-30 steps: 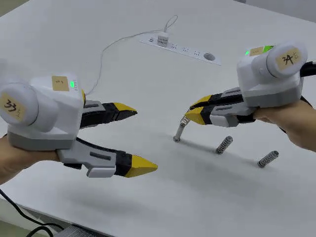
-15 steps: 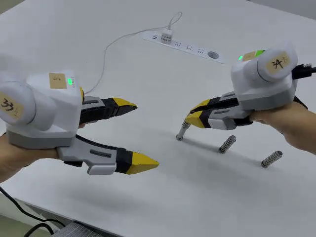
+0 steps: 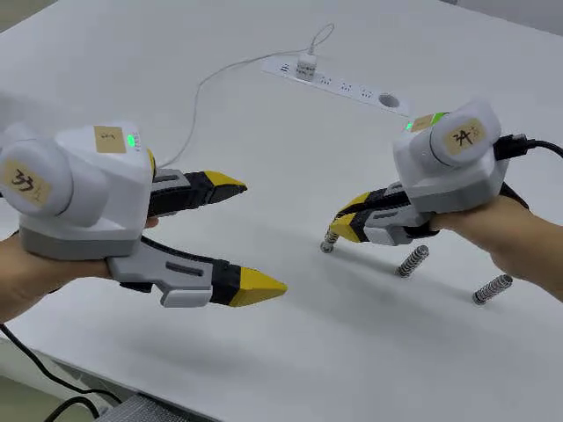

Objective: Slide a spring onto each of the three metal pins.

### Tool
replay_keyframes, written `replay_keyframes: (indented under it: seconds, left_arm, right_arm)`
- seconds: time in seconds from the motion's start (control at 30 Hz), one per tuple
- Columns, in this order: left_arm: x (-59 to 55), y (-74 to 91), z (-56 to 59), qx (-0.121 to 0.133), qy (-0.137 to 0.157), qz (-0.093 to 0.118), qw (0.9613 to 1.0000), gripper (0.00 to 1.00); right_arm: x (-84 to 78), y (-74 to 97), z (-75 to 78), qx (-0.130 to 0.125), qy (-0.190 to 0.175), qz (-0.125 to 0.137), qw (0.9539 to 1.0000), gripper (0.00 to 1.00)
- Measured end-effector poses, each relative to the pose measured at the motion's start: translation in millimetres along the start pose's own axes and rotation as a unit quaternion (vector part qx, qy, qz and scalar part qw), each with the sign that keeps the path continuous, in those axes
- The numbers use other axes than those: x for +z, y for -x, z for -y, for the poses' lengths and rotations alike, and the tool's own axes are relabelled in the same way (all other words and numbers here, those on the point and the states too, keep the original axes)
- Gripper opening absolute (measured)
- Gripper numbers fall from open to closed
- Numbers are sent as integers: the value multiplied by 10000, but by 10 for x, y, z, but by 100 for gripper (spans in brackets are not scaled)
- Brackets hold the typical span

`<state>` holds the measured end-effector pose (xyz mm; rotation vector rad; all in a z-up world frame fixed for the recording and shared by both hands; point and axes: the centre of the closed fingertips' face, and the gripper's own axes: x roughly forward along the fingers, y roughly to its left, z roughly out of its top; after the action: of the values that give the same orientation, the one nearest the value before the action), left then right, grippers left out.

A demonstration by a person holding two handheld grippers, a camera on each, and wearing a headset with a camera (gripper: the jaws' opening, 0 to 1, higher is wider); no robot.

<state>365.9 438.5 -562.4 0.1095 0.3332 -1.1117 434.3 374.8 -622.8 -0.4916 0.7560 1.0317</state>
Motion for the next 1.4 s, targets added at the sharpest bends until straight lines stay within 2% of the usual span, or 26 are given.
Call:
replay_keyframes:
  seconds: [0.43, 0.6, 0.73, 1.0, 1.23, 1.4]
  left_arm:
    - [-59, 7, 36, -26, 69, -71, 9999, 74]
    - [-69, 30, 27, 3, 87, -89, 9999, 74]
    - [-68, 32, 38, -1, 115, -84, 9999, 74]
    - [-56, 39, 65, -14, 94, -93, 9999, 74]
    - [-31, 52, 57, 31, 91, -81, 9999, 74]
    - [-23, 52, 59, 20, 87, -116, 9999, 74]
  right_arm:
    - [-93, -96, 6, -38, -47, -69, 10000, 11]
    - [-115, -120, 15, -59, -229, -78, 9997, 11]
    - [-98, -125, 34, -141, -313, -21, 9994, 11]
    - [-92, -111, 29, -118, -372, 14, 9992, 13]
    - [-42, -46, 38, -153, -446, 148, 9988, 16]
    - [91, 61, 41, -224, -402, 410, 9981, 18]
